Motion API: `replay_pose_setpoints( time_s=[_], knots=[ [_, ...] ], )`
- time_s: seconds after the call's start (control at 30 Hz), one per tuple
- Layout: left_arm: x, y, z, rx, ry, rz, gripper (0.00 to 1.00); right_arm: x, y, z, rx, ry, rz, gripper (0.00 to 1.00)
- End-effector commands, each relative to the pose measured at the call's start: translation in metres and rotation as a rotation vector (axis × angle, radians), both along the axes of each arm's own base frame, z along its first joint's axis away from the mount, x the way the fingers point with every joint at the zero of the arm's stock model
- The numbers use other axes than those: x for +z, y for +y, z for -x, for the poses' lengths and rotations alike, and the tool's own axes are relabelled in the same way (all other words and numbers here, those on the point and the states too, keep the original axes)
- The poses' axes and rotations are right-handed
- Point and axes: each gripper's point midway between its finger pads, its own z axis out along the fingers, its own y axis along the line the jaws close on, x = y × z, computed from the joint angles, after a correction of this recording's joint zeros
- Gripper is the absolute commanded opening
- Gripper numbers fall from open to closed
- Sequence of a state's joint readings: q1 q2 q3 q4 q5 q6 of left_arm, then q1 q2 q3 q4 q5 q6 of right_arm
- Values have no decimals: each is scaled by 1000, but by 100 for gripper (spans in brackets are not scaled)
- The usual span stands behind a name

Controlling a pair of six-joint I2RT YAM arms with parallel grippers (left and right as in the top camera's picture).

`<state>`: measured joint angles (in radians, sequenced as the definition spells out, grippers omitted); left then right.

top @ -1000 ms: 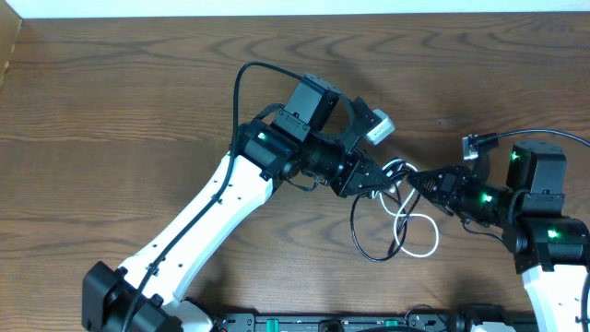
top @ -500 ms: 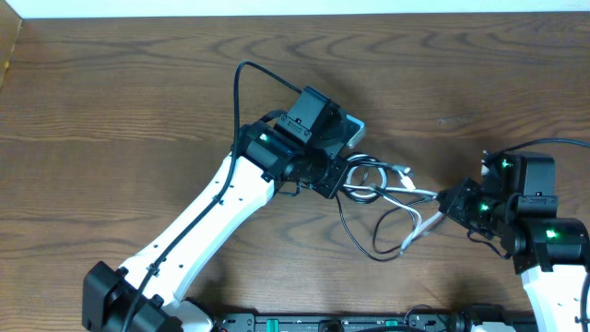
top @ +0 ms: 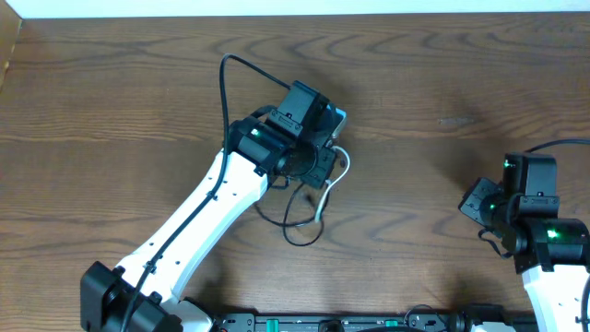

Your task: Untangle cables

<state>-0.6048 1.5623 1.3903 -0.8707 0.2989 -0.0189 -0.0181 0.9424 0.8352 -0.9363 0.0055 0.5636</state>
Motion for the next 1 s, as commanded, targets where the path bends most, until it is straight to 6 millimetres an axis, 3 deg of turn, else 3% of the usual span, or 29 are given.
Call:
replay_pose_setpoints(
  time_s=[0.0, 0.2, 0.4, 0.53, 0.73, 0.97],
  knots=[
    [23, -31, 17, -106, 53, 189, 7, 10, 28, -8, 88, -47, -135, 47],
    [58, -68, 42, -282, 118, 449, 7, 34, 75, -17, 276, -140, -360, 58],
    [63, -81, 52, -335, 112, 477, 7, 66, 114, -16, 471, -238, -553, 66],
    [69, -95, 70, -404, 120, 505, 7, 75, 120, -17, 510, -268, -584, 69],
    [69, -105, 85, -469, 109, 505, 7, 71, 112, -23, 499, -286, -514, 72],
    [75, -106, 92, -497, 140, 546, 7, 72, 118, -17, 743, -375, -377, 67]
  ],
)
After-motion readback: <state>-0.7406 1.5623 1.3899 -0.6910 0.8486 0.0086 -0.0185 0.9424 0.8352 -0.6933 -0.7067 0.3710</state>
